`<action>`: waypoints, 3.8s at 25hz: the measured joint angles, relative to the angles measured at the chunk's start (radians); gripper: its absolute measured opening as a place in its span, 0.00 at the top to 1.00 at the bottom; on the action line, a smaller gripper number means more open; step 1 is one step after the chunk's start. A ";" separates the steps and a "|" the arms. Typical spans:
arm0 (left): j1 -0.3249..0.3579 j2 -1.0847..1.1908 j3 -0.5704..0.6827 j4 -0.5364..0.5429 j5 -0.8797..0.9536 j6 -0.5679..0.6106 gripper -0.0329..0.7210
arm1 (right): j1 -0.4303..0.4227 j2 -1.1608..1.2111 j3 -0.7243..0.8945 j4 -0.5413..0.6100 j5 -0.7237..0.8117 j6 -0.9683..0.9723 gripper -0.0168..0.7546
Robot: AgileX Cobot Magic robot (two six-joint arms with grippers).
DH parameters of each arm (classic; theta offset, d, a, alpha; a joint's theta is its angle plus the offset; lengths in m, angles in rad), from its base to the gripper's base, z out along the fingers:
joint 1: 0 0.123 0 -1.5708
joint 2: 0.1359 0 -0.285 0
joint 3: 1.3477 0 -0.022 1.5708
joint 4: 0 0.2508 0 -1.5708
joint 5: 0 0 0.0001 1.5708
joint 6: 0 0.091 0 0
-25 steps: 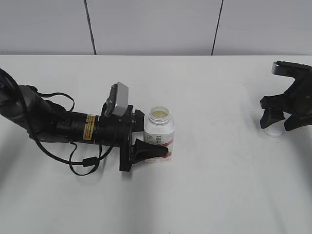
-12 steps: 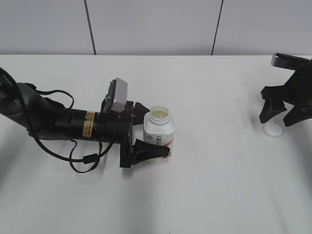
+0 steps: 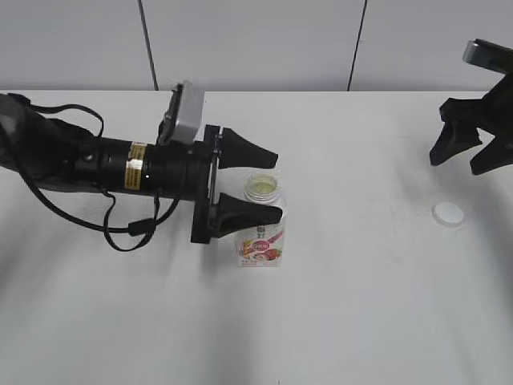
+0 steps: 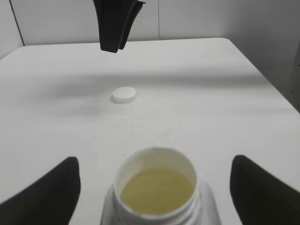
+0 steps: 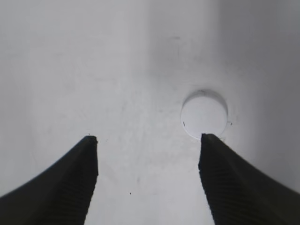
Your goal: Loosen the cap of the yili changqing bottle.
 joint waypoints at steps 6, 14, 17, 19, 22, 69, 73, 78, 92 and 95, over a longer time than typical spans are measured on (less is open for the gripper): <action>0.000 -0.131 0.001 0.027 0.000 -0.141 0.17 | 0.000 -0.046 -0.002 0.005 0.045 0.001 0.29; 0.002 -0.380 0.002 0.053 0.045 -0.388 0.17 | 0.000 -0.104 -0.035 0.005 0.136 0.001 0.29; 0.002 -0.495 0.002 0.076 0.257 -0.458 0.17 | 0.000 -0.111 -0.067 0.005 0.207 0.001 0.29; 0.001 -0.551 0.002 0.101 0.483 -0.514 0.17 | 0.000 -0.111 -0.088 0.008 0.253 0.001 0.29; 0.001 -0.591 0.002 0.187 0.891 -0.591 0.17 | 0.000 -0.111 -0.109 0.011 0.294 0.002 0.29; 0.269 -0.946 0.035 -1.336 2.422 0.368 0.21 | 0.000 -0.669 0.223 -0.176 0.352 0.163 0.29; 0.269 -1.143 0.154 -1.348 2.423 0.368 0.21 | 0.000 -0.820 0.325 -0.176 0.353 0.163 0.29; 0.269 -1.440 0.285 -1.352 2.424 0.369 0.23 | 0.000 -1.023 0.416 -0.178 0.353 0.164 0.29; 0.269 -2.090 0.474 -1.371 2.430 0.463 0.24 | 0.000 -1.545 0.679 -0.297 0.356 0.164 0.29; 0.269 -2.171 0.477 -1.398 2.430 0.491 0.25 | 0.000 -1.652 0.707 -0.303 0.360 0.159 0.29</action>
